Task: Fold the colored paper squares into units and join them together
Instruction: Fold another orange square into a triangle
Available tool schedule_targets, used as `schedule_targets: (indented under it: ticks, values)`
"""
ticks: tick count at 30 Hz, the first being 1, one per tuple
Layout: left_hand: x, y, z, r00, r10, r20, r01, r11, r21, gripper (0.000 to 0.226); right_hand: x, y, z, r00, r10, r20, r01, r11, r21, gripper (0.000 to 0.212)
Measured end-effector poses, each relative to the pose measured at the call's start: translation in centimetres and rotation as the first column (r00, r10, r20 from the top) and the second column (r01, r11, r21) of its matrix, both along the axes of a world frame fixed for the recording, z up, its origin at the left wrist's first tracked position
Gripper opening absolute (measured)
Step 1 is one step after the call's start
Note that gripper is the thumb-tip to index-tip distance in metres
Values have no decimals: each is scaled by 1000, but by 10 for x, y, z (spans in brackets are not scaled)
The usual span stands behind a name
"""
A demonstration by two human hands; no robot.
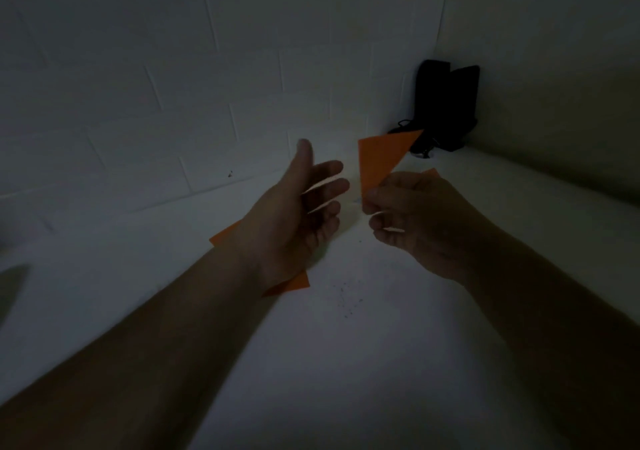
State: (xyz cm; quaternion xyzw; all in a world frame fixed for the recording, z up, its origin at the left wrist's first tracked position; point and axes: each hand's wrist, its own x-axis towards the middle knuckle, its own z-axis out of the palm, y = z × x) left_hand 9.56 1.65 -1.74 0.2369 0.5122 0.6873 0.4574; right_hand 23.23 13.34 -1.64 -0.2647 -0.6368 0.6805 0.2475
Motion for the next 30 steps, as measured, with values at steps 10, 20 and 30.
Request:
schedule_targets:
  ticks: [10, 20, 30]
  values:
    - [8, 4, -15, 849, 149, -507, -109, 988, 107, 14, 0, 1, -4, 998, 42, -55, -51, 985, -166, 20]
    - [5, 2, -7, 943, 80, -324, -83, 997, 4, 18, -1, 5, 0, 993, -109, -38, 101, 981, -168, 25]
    - [-6, 2, -6, 969, 26, -247, -46, 996, -74, 16, 8, 30, -1, 969, -244, -43, 215, 916, -338, 13]
